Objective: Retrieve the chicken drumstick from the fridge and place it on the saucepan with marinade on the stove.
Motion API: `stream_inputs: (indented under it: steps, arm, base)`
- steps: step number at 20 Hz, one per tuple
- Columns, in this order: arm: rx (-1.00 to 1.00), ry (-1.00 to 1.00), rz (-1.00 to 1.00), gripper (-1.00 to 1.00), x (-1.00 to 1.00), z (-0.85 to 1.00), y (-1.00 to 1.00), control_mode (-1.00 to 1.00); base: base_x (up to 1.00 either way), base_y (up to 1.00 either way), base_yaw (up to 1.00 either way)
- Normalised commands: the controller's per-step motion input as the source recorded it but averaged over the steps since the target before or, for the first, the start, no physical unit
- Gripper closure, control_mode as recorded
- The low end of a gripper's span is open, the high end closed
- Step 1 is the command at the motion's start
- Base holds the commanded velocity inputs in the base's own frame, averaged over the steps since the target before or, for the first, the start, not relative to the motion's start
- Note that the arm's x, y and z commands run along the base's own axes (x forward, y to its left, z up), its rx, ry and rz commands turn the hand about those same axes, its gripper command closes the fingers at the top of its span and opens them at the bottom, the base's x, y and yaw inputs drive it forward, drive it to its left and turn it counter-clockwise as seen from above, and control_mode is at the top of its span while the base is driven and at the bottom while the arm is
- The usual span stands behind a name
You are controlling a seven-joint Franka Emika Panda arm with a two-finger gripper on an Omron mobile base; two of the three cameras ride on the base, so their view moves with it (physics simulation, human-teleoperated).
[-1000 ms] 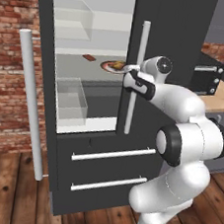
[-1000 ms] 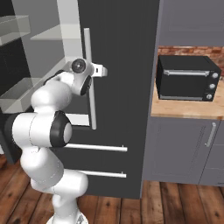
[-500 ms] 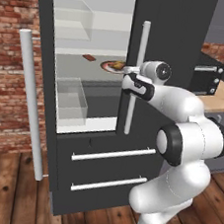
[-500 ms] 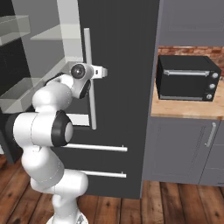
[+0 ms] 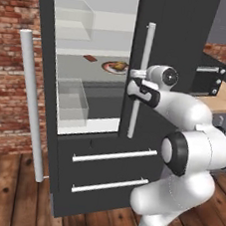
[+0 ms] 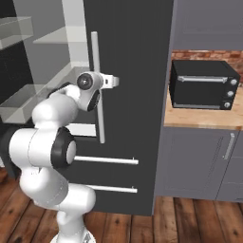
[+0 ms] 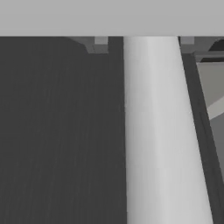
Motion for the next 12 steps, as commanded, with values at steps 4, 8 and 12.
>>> stream_inputs:
  steps: [4, 8, 12]
  arm:
    - [0.01, 0.00, -0.23, 1.00, -0.71, 0.00, -1.00, -1.00]
    - [0.01, 0.00, -0.26, 1.00, -0.76, 0.00, -1.00, -1.00]
    - [0.04, 0.00, -0.27, 1.00, -0.78, 0.00, -1.00, -1.00]
  base:
    - [0.00, 0.00, 0.00]
    - [0.00, 0.00, 0.00]
    - [0.00, 0.00, 0.00]
